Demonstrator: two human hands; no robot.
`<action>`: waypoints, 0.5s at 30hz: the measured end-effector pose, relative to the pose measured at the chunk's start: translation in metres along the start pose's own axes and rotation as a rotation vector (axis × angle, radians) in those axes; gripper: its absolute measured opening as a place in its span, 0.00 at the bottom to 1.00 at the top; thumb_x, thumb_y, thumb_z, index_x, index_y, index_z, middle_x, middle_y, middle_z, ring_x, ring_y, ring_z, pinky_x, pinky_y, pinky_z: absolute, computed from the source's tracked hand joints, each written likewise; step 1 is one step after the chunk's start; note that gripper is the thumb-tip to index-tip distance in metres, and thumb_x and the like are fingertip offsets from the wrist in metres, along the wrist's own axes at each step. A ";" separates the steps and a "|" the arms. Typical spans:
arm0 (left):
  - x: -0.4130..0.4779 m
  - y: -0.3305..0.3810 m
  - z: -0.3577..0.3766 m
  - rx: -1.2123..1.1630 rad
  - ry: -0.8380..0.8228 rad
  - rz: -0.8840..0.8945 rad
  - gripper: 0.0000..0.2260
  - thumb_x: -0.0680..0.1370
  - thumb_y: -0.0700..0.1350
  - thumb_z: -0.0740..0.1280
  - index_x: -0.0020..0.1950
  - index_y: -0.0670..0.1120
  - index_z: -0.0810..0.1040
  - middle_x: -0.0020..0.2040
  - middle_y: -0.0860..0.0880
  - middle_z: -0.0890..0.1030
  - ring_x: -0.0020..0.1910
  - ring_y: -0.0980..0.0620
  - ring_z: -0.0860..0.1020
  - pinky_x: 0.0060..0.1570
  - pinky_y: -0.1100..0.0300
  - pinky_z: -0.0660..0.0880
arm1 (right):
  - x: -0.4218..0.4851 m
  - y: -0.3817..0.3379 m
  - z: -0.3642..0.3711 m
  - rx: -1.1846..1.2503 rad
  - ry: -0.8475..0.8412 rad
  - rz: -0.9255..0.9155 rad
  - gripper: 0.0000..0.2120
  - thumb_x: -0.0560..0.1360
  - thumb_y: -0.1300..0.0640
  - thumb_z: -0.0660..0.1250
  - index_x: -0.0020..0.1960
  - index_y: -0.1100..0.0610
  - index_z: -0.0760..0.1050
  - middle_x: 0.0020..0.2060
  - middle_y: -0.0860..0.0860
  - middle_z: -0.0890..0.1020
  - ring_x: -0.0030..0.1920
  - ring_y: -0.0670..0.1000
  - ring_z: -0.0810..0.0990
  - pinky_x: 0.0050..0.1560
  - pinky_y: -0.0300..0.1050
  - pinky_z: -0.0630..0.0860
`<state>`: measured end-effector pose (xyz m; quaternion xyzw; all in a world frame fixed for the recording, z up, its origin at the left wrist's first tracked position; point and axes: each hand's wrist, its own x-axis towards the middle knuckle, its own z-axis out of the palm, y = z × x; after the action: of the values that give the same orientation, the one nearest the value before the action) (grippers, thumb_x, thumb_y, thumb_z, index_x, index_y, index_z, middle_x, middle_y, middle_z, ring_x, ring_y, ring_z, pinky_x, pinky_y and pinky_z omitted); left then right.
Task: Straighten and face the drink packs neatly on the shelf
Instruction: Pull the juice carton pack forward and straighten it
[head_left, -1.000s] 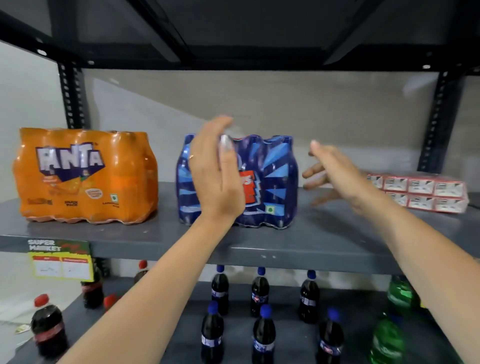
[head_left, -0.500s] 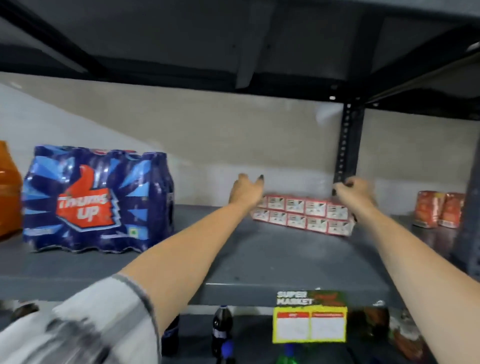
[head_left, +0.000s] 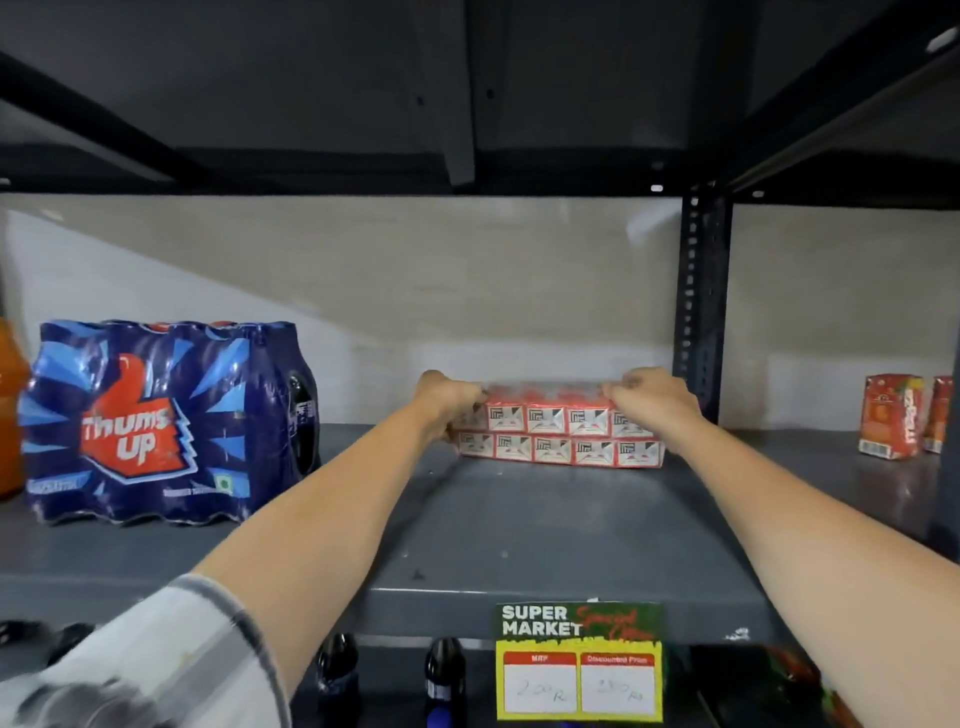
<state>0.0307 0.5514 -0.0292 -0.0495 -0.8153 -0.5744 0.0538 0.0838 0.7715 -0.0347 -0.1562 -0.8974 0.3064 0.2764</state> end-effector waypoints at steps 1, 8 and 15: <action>-0.002 0.000 -0.006 0.024 -0.036 -0.001 0.12 0.74 0.41 0.71 0.51 0.37 0.72 0.41 0.43 0.79 0.37 0.47 0.80 0.34 0.53 0.80 | -0.003 -0.001 -0.001 0.024 0.007 -0.022 0.20 0.78 0.47 0.64 0.63 0.59 0.76 0.60 0.56 0.81 0.58 0.58 0.80 0.52 0.48 0.75; -0.029 0.002 -0.042 0.367 -0.147 0.032 0.14 0.72 0.37 0.74 0.53 0.39 0.73 0.45 0.45 0.79 0.38 0.50 0.78 0.34 0.64 0.79 | -0.013 -0.008 -0.024 0.465 -0.188 0.064 0.46 0.68 0.60 0.79 0.78 0.55 0.57 0.64 0.56 0.76 0.52 0.55 0.78 0.38 0.45 0.74; -0.070 -0.020 -0.038 0.543 -0.150 0.231 0.25 0.66 0.40 0.79 0.61 0.46 0.77 0.58 0.49 0.81 0.58 0.49 0.79 0.62 0.56 0.74 | -0.021 0.006 -0.041 0.372 -0.501 0.013 0.77 0.36 0.49 0.87 0.80 0.49 0.55 0.70 0.57 0.74 0.62 0.55 0.78 0.58 0.50 0.76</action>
<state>0.0979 0.5073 -0.0456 -0.1680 -0.9296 -0.3205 0.0697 0.1255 0.7858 -0.0203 -0.0284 -0.8652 0.4959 0.0686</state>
